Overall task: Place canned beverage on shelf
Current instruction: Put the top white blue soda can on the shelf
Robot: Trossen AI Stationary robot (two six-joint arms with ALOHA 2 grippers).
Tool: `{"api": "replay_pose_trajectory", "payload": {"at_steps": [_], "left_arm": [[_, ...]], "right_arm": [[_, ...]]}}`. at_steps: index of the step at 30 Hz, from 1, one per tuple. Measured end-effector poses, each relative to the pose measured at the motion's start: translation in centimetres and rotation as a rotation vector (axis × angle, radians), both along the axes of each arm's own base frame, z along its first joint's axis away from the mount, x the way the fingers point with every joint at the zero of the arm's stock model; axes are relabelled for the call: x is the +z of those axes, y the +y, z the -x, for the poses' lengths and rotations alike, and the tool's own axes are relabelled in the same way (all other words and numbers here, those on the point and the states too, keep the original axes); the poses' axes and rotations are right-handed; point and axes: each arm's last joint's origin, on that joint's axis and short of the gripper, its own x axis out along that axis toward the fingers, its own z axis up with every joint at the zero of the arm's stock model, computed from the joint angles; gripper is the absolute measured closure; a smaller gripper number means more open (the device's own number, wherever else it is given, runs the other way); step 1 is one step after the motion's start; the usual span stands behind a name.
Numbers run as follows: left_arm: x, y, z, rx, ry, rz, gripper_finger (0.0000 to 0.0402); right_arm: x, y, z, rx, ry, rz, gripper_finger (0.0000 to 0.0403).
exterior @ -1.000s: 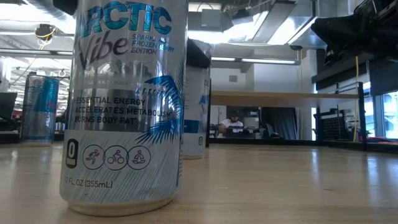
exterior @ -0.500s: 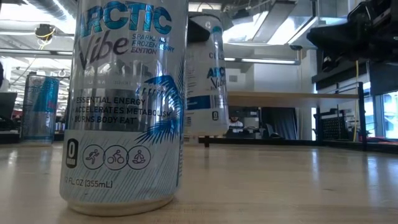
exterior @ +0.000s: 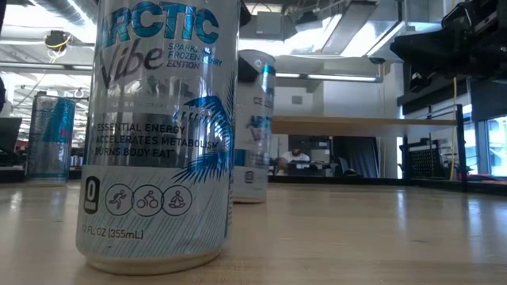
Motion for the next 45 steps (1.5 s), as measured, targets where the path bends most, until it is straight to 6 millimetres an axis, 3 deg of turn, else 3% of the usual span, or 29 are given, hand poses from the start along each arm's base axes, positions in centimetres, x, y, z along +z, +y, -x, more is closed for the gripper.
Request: {"api": "replay_pose_trajectory", "payload": {"at_steps": [4, 9, 17, 24, 28, 34, 40, 45], "left_arm": [[0.0, -0.3, 0.0, 0.016, 0.000, -0.027, 0.0125], [0.2, -0.7, 0.1, 0.012, -0.010, -0.039, 0.0117], [3.6, -0.9, 1.3, 0.067, -0.107, -0.024, 0.0115], [6.4, -1.3, 2.6, 0.235, -0.203, -0.069, 0.0114], [7.2, -1.9, 3.2, 0.325, -0.226, -0.006, 0.0114], [7.6, -3.1, 3.6, 0.472, -0.235, 0.104, 0.0114], [7.7, -5.1, 4.0, 0.500, -0.236, 0.143, 0.0114], [8.5, -7.9, 2.5, 0.490, -0.212, 0.102, 0.0115]], "right_arm": [[0.0, 0.0, 0.0, 0.007, 0.000, 0.001, 0.0352], [0.0, 0.0, 0.0, 0.008, 0.000, 0.002, 0.0352], [0.0, 0.0, 0.0, 0.008, 0.001, 0.001, 0.0352], [0.0, 0.0, 0.0, 0.014, 0.002, -0.001, 0.0352], [0.0, 0.0, 0.0, 0.015, 0.002, -0.002, 0.0352], [0.0, 0.0, 0.0, 0.015, 0.002, -0.002, 0.0352], [0.0, 0.0, 0.0, 0.014, 0.002, -0.002, 0.0352], [0.1, 0.0, 0.0, 0.014, -0.015, -0.001, 0.0352]]}}
